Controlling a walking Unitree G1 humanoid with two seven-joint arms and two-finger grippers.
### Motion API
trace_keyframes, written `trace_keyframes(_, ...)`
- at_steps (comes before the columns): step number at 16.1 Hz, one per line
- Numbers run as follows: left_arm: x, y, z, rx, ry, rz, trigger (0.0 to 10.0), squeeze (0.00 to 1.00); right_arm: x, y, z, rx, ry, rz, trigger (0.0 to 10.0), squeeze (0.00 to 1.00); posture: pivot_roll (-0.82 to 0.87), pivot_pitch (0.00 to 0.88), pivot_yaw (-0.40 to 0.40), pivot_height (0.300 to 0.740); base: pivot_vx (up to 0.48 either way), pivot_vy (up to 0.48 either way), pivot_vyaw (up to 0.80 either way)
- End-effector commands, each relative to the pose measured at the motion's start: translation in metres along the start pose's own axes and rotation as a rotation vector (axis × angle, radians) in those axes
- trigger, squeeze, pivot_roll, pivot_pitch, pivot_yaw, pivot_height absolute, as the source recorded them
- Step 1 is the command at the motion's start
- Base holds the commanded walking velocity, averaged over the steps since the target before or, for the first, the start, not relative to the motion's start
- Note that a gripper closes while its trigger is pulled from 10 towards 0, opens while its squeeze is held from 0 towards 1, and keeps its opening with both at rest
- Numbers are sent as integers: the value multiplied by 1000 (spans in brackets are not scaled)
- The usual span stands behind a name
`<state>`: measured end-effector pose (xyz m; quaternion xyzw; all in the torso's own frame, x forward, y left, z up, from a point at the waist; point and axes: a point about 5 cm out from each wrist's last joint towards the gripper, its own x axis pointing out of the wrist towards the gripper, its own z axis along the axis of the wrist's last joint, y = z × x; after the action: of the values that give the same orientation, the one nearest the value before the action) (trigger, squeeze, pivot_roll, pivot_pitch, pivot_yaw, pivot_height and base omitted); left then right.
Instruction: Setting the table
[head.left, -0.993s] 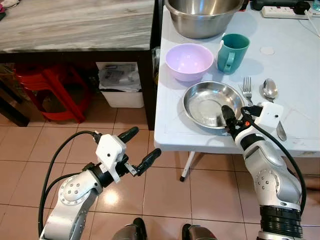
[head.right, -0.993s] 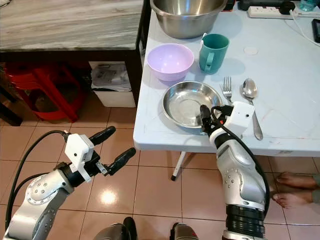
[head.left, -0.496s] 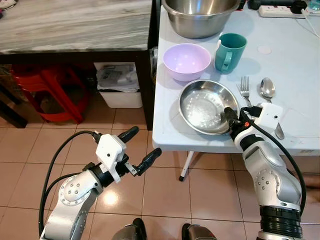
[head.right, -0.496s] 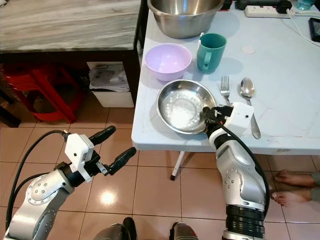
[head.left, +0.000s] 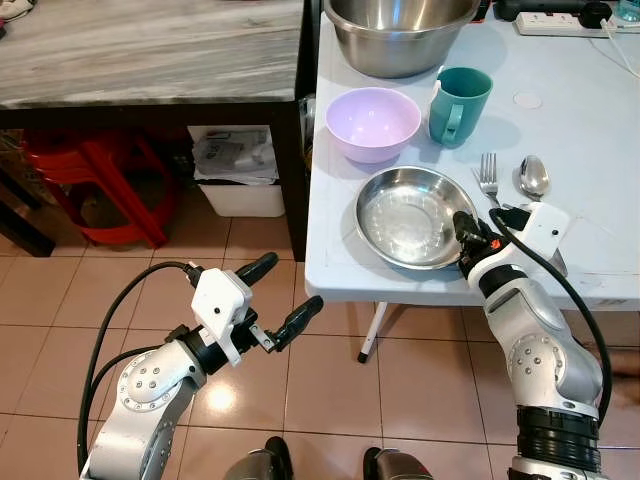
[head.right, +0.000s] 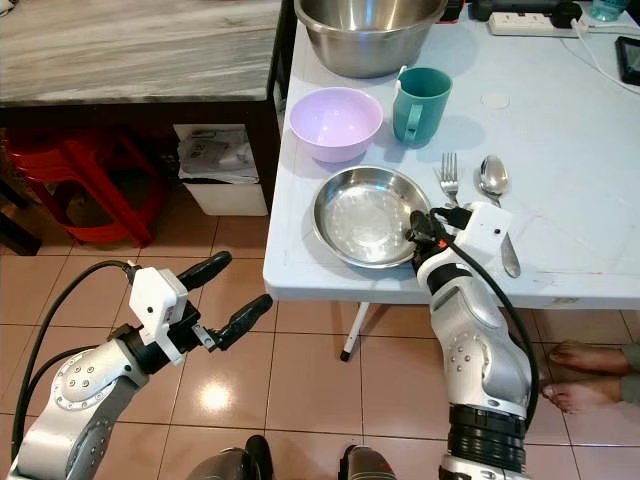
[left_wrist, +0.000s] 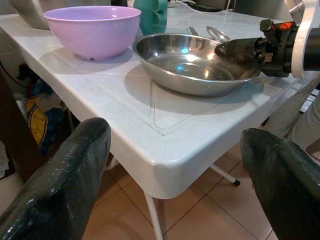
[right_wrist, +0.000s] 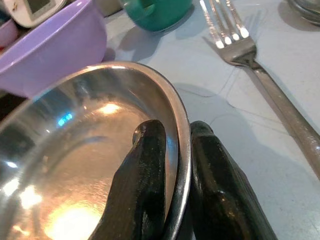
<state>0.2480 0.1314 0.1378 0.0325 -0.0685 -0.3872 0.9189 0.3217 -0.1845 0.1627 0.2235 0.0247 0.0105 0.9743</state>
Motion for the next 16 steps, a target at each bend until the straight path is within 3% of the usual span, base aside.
trace_keyframes(1,-3,-1,-2,4,8,-13,10000,0,-5,-15,-26,43,124,-83,0,0,-142,243,57,740,0,0,0)
trace_keyframes(5,-1,1,-2,-2,-8,17,10000,0,-6,-13,-25,64,126,-99,0,0,-141,233,50,740,0,0,0)
trace_keyframes(7,0,3,-2,-20,-21,52,10000,0,-8,-6,-21,20,103,-80,0,0,-138,217,39,740,0,0,0)
trace_keyframes(8,0,4,-2,-23,-24,64,10000,0,-9,-4,-20,-5,93,-71,5529,0,-137,210,36,740,0,0,0)
trace_keyframes(9,-1,14,-2,-36,-27,142,10000,0,-13,4,-17,-98,71,-33,10000,0,-136,204,33,740,0,0,0)
trace_keyframes(12,-1,37,-4,-65,-26,331,10000,0,-18,17,-14,-205,17,6,10000,0,-143,188,28,740,0,0,0)
trace_keyframes(13,-1,38,-3,-67,-29,346,10000,0,-18,18,-13,-213,10,9,10000,0,-143,188,28,740,0,0,0)
trace_keyframes(14,-1,46,-4,-68,-31,422,10000,0,-18,19,-10,-262,-9,-2,10000,0,-147,184,26,740,0,0,0)
trace_keyframes(15,0,51,-6,-106,-44,495,10000,0,-17,20,-3,-383,-73,-26,10000,0,-148,181,27,740,0,0,0)
trace_keyframes(16,1,53,-8,-119,-45,531,10000,0,-16,22,-2,-379,-90,-26,10000,0,-147,175,27,740,0,0,0)
